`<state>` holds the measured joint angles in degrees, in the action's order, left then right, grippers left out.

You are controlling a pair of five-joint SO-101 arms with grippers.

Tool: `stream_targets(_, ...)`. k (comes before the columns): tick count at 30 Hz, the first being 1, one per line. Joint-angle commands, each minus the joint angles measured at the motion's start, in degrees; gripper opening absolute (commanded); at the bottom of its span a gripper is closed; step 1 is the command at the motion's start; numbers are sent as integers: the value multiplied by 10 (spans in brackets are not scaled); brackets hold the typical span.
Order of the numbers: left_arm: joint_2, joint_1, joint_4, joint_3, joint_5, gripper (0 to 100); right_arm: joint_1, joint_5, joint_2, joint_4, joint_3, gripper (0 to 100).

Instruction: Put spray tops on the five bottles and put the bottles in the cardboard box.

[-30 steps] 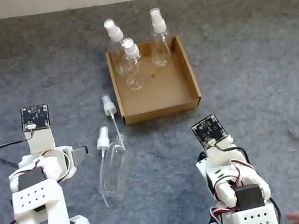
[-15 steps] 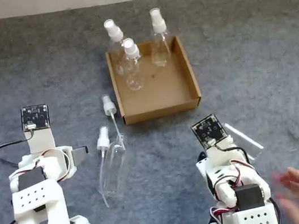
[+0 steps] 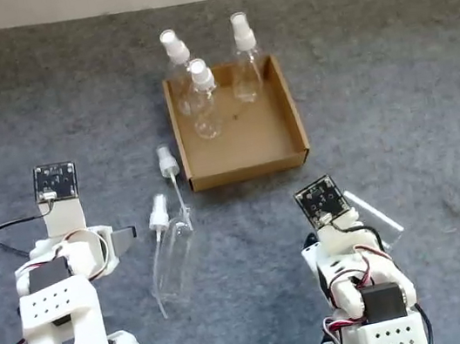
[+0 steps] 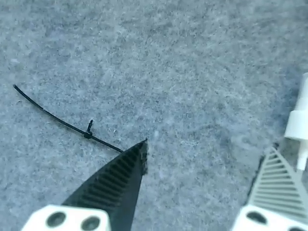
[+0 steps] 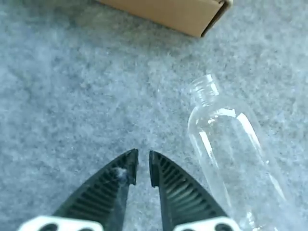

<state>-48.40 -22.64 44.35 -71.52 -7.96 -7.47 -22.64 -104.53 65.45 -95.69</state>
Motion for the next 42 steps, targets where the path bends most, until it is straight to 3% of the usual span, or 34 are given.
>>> stream_targets(1,-4,-5,-9,-10,6,322,0,-4,-7,-7,-75,10)
stream_targets(7,-4,-5,-10,-12,6,322,-38,-4,-6,-7,-78,10)
stream_targets(20,0,-4,-46,-31,5,322,-42,-8,-7,-10,-76,10)
stream_targets(23,0,-4,-46,-32,5,322,-38,-48,-7,8,-72,10)
stream_targets(31,0,-5,-59,-41,4,322,-49,-80,13,72,92,10)
stream_targets(35,0,-5,-59,-41,4,322,-34,-106,123,96,210,28)
stream_targets(42,0,-4,-58,-41,4,322,42,-210,541,182,560,174)
